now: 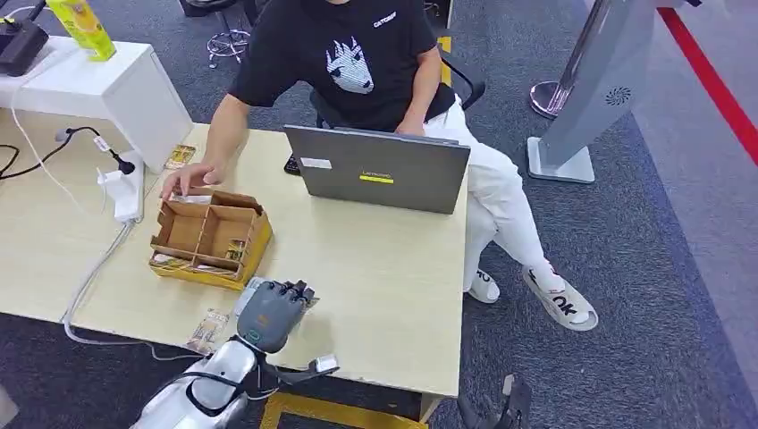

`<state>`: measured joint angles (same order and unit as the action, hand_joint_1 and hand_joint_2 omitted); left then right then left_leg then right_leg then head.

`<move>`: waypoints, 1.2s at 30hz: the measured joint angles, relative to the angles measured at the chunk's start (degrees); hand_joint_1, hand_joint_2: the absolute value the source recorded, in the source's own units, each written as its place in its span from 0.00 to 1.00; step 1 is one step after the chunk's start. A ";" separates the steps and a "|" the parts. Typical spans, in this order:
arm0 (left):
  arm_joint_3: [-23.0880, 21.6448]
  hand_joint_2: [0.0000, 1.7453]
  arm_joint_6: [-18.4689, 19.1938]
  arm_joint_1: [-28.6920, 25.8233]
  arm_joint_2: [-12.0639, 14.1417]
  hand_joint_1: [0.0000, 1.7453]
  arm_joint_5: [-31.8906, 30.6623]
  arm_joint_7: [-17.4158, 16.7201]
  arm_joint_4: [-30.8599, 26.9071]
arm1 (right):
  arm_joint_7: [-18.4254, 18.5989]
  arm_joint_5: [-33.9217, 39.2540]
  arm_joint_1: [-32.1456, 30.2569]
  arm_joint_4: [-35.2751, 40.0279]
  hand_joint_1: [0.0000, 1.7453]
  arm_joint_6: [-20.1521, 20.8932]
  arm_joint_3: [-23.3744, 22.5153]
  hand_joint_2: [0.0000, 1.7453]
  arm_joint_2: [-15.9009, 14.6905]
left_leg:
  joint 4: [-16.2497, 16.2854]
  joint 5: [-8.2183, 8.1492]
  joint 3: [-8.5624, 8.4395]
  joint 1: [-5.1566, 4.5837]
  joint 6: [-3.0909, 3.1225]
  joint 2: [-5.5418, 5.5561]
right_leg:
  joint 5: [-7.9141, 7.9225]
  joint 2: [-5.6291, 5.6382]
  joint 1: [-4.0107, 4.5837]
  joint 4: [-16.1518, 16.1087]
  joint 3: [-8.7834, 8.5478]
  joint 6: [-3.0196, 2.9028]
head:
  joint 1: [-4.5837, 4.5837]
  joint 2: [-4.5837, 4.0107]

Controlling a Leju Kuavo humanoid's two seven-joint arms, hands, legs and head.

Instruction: Pass the card to the sensor for recognition and then transmit it.

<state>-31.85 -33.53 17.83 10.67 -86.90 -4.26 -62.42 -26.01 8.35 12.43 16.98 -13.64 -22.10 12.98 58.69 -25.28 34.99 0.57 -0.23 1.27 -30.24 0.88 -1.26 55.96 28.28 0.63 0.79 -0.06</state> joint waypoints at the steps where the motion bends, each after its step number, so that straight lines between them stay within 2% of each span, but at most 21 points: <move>1: 0.31 1.00 -0.29 0.85 0.35 1.00 -0.20 -0.09 0.09 | 0.07 -0.07 0.00 0.00 0.00 0.00 0.18 1.00 0.00 | 0.00 0.05 0.00 0.00 -0.03 0.01 | 0.01 -0.01 0.00 0.00 0.00 0.00 | 0.02 0.00; 11: 3.04 1.00 -0.48 6.67 2.32 1.00 -0.74 0.28 1.18 | 0.53 0.00 0.02 0.00 0.00 0.00 1.16 1.00 0.02 | 0.00 0.06 0.02 0.01 -0.03 0.02 | 0.05 -0.02 0.01 0.02 0.01 -0.05 | 0.00 0.00; 16: 5.07 1.00 -0.42 9.75 4.17 1.00 0.09 1.05 1.64 | 0.55 0.28 0.01 0.00 0.00 0.00 1.49 1.00 0.02 | -0.01 0.06 0.00 0.02 -0.04 0.00 | 0.05 -0.01 0.01 0.02 0.01 -0.05 | 0.02 0.00; 29: 7.32 1.00 -0.11 11.95 7.30 1.00 1.09 1.60 2.38 | 0.55 0.63 -0.01 -0.02 0.00 0.00 1.95 1.00 0.02 | -0.01 0.06 0.01 0.02 -0.04 -0.01 | 0.05 0.00 0.01 0.03 0.02 -0.05 | 0.00 0.00; 36: 8.13 1.00 -0.37 11.99 7.58 1.00 1.44 2.25 2.41 | 0.55 0.79 -0.01 -0.02 0.00 0.00 2.03 1.00 0.00 | -0.01 0.06 0.01 0.02 -0.04 -0.01 | 0.05 0.00 0.01 0.03 0.02 -0.05 | 0.00 0.02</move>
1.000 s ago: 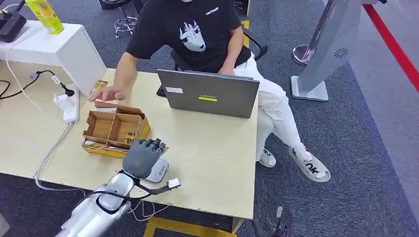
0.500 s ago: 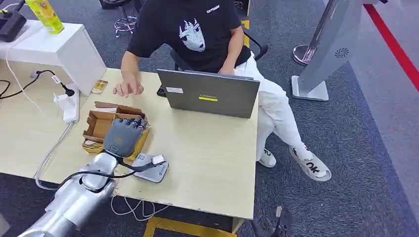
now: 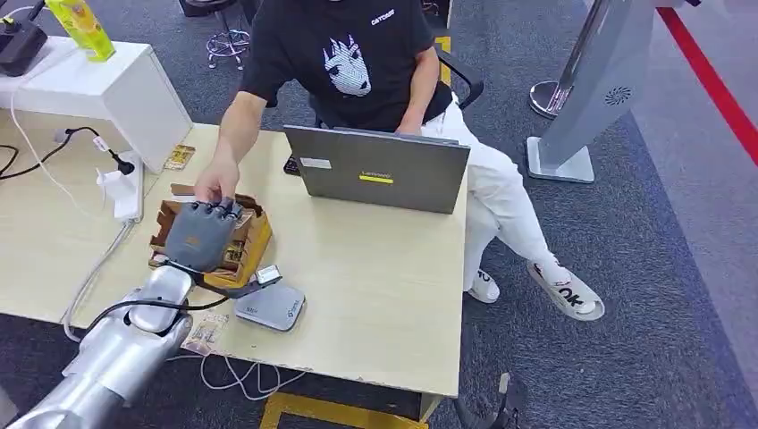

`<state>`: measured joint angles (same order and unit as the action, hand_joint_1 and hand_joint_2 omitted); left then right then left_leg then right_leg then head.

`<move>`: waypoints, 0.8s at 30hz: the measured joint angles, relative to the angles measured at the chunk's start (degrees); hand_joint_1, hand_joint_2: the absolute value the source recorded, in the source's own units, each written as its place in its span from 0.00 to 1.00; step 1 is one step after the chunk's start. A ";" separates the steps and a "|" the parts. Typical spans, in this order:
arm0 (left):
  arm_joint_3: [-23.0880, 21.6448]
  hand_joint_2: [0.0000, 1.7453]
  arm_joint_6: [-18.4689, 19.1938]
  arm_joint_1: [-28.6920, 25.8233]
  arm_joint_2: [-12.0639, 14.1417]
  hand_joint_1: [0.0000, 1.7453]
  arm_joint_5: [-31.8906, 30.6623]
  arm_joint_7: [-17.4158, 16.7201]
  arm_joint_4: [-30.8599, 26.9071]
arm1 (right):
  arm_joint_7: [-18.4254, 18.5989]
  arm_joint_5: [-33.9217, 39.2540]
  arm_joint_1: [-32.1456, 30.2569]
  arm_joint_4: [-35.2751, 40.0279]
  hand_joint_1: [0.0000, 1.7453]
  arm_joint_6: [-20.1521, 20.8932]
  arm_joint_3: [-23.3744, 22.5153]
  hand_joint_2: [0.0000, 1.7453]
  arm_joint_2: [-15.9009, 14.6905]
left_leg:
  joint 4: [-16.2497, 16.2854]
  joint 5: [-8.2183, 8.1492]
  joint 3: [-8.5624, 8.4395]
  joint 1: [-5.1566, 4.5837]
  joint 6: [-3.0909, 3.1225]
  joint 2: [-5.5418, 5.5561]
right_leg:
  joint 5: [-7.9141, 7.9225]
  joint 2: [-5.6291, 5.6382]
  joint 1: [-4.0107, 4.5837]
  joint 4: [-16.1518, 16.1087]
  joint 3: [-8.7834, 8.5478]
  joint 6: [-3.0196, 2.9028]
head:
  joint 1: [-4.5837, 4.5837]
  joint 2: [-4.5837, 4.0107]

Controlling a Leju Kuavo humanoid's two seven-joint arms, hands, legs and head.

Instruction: Pass the card to the sensor for recognition and then transmit it.

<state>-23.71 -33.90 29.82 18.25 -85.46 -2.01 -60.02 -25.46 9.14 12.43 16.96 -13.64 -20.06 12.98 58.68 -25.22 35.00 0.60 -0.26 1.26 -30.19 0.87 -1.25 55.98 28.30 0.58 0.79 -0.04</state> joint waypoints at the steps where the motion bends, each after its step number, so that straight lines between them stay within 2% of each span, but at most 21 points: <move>1: 0.06 1.00 0.00 0.03 0.00 1.00 0.00 0.00 0.00 | 0.00 0.00 0.00 0.00 0.00 0.00 0.00 1.00 0.00 | 0.00 0.00 0.00 0.00 0.00 0.00 | 0.00 0.00 0.00 0.00 0.00 0.00 | 0.02 -0.02; 6: 0.28 1.00 -0.20 0.35 0.00 1.00 0.00 0.15 0.00 | 0.02 0.44 0.00 0.00 0.00 0.00 0.00 1.00 0.02 | 0.00 -0.01 0.01 -0.01 0.00 0.00 | 0.00 0.01 -0.01 0.00 0.01 0.00 | 0.00 -0.02; 7: 0.28 1.00 -0.20 0.37 0.00 0.62 0.00 0.15 0.00 | 0.02 0.44 0.00 0.00 0.00 0.00 0.00 1.00 0.02 | 0.00 -0.01 0.02 -0.01 0.00 0.00 | -0.01 0.02 -0.01 -0.01 0.01 0.00 | 0.00 -0.02; 8: 0.31 1.00 -0.09 0.37 0.00 0.00 0.00 0.15 0.00 | 0.02 0.50 0.00 0.00 0.00 0.00 0.00 1.00 0.02 | 0.00 -0.01 0.02 -0.01 0.00 0.00 | -0.01 0.02 -0.01 -0.01 0.02 0.00 | 0.00 -0.02; 14: 0.28 1.00 0.11 -0.22 -0.11 0.00 0.02 0.68 -0.02 | 0.02 1.09 -0.03 0.00 0.00 0.00 -0.02 1.00 0.00 | 0.00 -0.01 0.02 -0.01 0.00 0.00 | -0.01 0.01 -0.01 -0.01 0.03 0.00 | 0.00 -0.02; 20: 0.28 1.00 -0.22 -3.09 -0.31 0.00 1.60 1.36 -1.86 | -0.15 1.66 -0.18 0.00 0.00 0.00 -0.02 1.00 0.00 | 0.00 0.00 0.02 0.00 0.00 -0.01 | 0.00 0.01 0.00 0.00 0.01 0.00 | 0.02 -0.02; 24: 0.28 1.00 -1.84 -8.29 -0.55 0.00 7.79 5.88 -6.10 | -0.61 2.56 -0.39 0.02 0.00 0.00 -0.04 1.00 -0.07 | 0.00 -0.01 0.01 -0.03 0.00 -0.04 | -0.01 0.06 -0.02 -0.01 0.01 0.00 | 0.02 -0.02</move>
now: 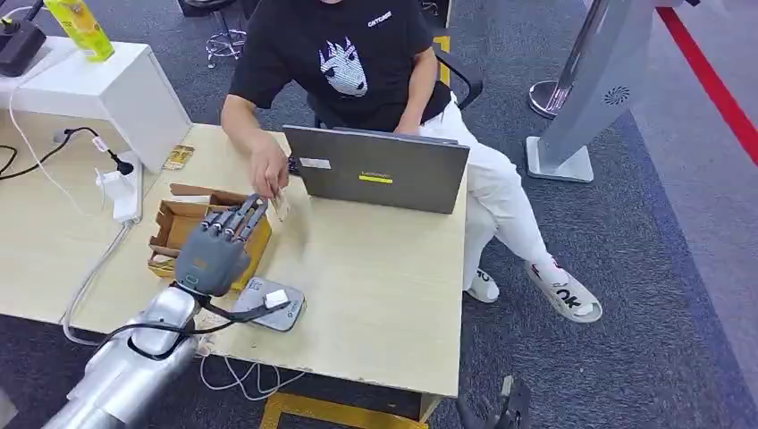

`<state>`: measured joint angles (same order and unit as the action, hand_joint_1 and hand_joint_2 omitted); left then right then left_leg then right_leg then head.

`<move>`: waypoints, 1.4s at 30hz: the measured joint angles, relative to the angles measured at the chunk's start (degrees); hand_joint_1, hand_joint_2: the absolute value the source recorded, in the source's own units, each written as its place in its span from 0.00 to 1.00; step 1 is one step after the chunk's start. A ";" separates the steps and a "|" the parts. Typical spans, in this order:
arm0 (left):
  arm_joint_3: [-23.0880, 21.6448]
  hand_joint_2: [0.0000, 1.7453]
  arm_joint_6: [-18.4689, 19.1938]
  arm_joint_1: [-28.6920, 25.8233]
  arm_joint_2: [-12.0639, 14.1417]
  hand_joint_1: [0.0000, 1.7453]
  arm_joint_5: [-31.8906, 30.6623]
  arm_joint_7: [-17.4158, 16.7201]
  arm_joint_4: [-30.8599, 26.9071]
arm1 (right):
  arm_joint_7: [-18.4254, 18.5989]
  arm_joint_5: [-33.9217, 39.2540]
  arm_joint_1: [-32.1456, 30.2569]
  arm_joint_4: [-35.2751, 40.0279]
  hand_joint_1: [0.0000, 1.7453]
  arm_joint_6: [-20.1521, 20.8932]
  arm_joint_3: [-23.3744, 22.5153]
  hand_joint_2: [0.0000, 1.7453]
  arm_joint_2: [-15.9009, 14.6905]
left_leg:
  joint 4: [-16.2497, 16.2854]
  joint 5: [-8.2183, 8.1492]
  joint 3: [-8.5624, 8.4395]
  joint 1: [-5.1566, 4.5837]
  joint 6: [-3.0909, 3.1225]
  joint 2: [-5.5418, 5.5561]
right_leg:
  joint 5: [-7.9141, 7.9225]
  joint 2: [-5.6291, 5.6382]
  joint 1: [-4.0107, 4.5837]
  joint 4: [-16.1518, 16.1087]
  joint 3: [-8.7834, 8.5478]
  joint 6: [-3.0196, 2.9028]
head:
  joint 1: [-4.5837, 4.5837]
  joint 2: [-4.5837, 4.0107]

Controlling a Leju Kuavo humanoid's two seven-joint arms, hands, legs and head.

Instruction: Pass the card to the sensor for recognition and then transmit it.

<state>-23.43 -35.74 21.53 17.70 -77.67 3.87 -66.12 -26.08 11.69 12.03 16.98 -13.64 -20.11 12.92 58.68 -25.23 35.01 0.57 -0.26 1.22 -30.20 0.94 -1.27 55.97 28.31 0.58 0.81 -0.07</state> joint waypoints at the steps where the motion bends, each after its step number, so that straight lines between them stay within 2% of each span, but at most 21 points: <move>1: 0.00 1.00 -0.30 -1.90 -0.18 0.00 0.87 0.56 -1.35 | -0.15 0.22 -0.08 0.00 0.00 0.00 0.00 1.00 -0.04 | 0.00 0.00 0.01 0.01 0.00 0.01 | -0.01 0.00 0.00 -0.01 0.03 0.01 | -0.02 0.00; 5: 0.02 1.00 -0.44 -6.16 -0.24 0.00 1.48 0.96 -4.52 | -0.33 0.39 -0.18 0.00 0.00 0.00 -0.04 1.00 -0.24 | 0.00 -0.01 0.05 0.01 0.00 0.03 | -0.01 -0.05 0.00 -0.02 0.08 0.01 | -0.02 0.00; 12: 0.46 1.00 -0.37 -8.94 0.15 0.00 1.04 1.13 -6.84 | -0.41 0.57 -0.23 0.00 0.00 0.00 -0.09 1.00 -0.44 | -0.03 0.01 0.01 0.03 -0.01 0.02 | 0.01 -0.03 0.03 0.00 0.02 -0.01 | 0.00 0.00; 21: 5.18 1.00 -0.37 -15.17 3.18 0.00 2.14 0.80 -8.37 | -0.81 1.07 -0.56 0.00 0.00 0.00 -0.17 1.00 -0.87 | -0.04 -0.01 0.05 0.04 -0.03 0.02 | -0.02 -0.03 0.03 0.00 0.09 -0.03 | 0.00 0.00; 30: 11.69 1.00 1.75 -16.56 5.14 0.00 2.64 1.94 -7.99 | -1.16 1.11 -0.70 0.00 0.00 0.00 -0.20 1.00 -1.25 | -0.05 0.00 0.05 0.07 -0.03 0.11 | -0.03 -0.17 0.08 0.00 0.11 -0.06 | -0.04 0.00; 35: 13.11 1.00 2.84 -16.06 6.14 0.00 2.66 2.16 -6.49 | -1.16 1.16 -0.72 0.00 0.00 0.00 -0.22 1.00 -1.29 | -0.05 0.01 0.06 0.07 -0.03 0.09 | -0.03 -0.15 0.08 0.00 0.06 -0.06 | -0.07 0.00; 42: 13.77 1.00 2.89 -15.49 6.19 0.00 2.40 2.36 -5.46 | -1.16 1.16 -0.71 0.00 0.00 0.00 -0.22 1.00 -1.29 | -0.05 0.00 0.05 0.07 -0.03 0.09 | -0.03 -0.15 0.08 0.00 0.09 -0.06 | -0.07 0.00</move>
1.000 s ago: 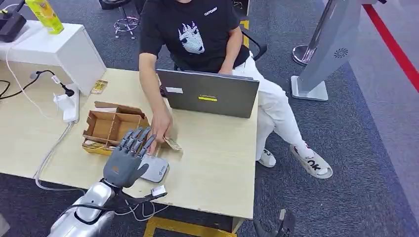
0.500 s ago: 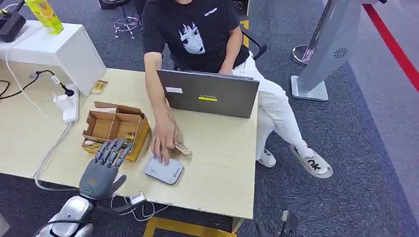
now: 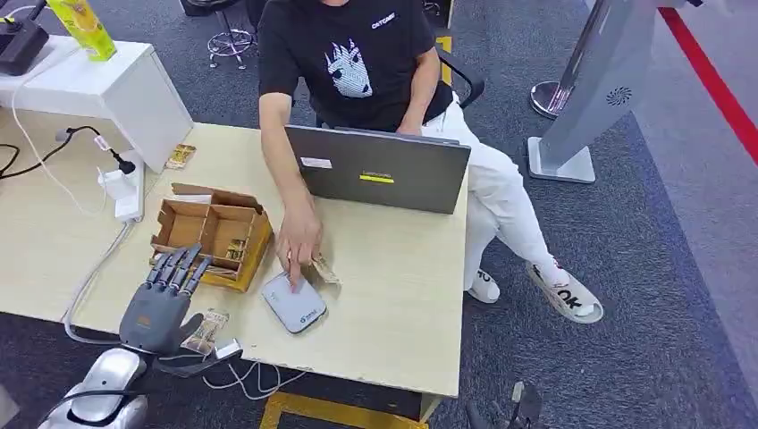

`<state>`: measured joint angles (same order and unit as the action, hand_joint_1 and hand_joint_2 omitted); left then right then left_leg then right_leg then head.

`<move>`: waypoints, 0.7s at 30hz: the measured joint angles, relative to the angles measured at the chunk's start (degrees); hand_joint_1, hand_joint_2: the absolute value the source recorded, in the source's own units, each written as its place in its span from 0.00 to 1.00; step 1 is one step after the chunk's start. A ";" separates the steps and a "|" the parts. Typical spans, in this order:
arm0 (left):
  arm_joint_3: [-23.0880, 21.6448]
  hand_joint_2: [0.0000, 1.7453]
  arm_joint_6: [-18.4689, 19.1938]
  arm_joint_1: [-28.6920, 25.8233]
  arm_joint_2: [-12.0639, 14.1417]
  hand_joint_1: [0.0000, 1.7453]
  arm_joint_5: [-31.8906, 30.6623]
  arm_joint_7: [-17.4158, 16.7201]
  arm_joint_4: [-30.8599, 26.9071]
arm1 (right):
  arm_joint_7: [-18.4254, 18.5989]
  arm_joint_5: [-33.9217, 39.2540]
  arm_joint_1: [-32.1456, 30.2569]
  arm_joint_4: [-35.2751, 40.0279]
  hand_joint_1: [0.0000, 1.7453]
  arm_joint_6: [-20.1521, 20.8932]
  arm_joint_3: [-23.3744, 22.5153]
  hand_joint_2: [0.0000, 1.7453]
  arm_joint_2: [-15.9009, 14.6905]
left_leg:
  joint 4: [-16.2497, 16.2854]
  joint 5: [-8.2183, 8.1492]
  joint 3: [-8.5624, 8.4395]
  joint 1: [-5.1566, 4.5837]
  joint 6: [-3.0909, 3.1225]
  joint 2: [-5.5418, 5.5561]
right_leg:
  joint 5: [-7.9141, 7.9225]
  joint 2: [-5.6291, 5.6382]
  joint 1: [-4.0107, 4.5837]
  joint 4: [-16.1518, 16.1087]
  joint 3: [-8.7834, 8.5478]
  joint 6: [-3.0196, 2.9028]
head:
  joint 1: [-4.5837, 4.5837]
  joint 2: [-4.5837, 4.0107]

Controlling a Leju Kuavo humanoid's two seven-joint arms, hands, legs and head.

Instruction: Pass the card to the sensor for recognition and then transmit it.

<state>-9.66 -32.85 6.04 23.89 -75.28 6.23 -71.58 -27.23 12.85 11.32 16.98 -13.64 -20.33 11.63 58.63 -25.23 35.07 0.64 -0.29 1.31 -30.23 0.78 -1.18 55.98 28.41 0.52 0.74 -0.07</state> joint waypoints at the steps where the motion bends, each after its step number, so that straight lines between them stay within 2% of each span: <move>1: 0.00 1.00 0.09 0.18 0.00 0.00 -0.11 0.00 0.11 | 0.04 0.00 0.00 0.00 0.00 0.00 0.02 1.00 0.00 | 0.00 0.00 0.00 0.00 0.00 0.00 | 0.00 0.00 0.00 0.00 -0.01 0.00 | 0.00 0.00; 10: -0.04 1.00 3.00 4.80 -0.07 0.00 -1.16 0.22 2.54 | 0.55 -0.31 0.12 0.00 0.00 0.00 0.09 1.00 0.00 | 0.00 0.03 -0.01 0.00 -0.01 0.01 | 0.01 -0.01 0.00 0.00 0.02 0.00 | 0.00 0.00; 21: -0.15 1.00 3.43 7.60 -0.09 0.00 -1.35 0.22 4.92 | 0.68 -0.44 0.29 0.00 0.00 0.00 0.15 1.00 0.02 | 0.00 0.02 0.00 0.00 -0.01 -0.01 | 0.01 0.02 0.00 0.00 0.01 0.00 | 0.00 0.00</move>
<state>-9.81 -29.42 13.64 23.80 -76.63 6.45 -66.66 -26.56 12.41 11.62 16.98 -13.64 -20.17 11.65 58.63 -25.20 35.07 0.64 -0.30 1.30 -30.22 0.80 -1.18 55.98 28.42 0.52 0.74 -0.07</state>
